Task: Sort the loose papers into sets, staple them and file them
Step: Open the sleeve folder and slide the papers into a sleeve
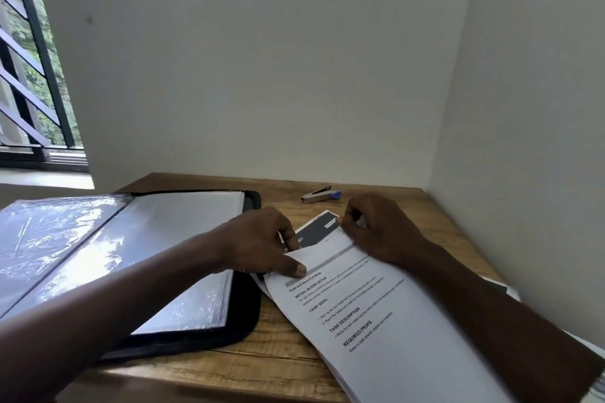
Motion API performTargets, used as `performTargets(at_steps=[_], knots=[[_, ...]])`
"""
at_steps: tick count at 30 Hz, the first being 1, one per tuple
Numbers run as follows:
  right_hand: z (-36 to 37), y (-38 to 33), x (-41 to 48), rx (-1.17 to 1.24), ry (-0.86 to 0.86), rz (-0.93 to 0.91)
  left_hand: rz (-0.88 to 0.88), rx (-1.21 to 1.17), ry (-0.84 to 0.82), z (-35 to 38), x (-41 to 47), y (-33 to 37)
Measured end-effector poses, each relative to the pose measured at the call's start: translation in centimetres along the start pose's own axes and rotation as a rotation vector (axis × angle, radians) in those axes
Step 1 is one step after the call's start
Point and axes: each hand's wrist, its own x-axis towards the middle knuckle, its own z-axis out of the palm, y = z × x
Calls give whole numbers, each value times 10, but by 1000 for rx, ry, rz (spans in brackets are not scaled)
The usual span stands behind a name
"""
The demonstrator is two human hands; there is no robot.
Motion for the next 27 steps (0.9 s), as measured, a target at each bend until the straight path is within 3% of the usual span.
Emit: performTargets(at_steps=[5,11,16,21,23,27], knots=[[-6,11,22,-33,-24,59,15,-86,46,0,35,0],[-11,27,38,-67,-87,70,-22,-104,253,4,86,-11],[-6,39,29,-99,39,78,16,-561,317,20,95,-31],[-1,37,23,-156,171,-2,-39,-981,111,12,95,-42],[-1,35,23,-132,225,-12,-9,-900,119,8,94,-47],[-1,34,24,-145,234,-4,81,-423,189,5,89,-40]])
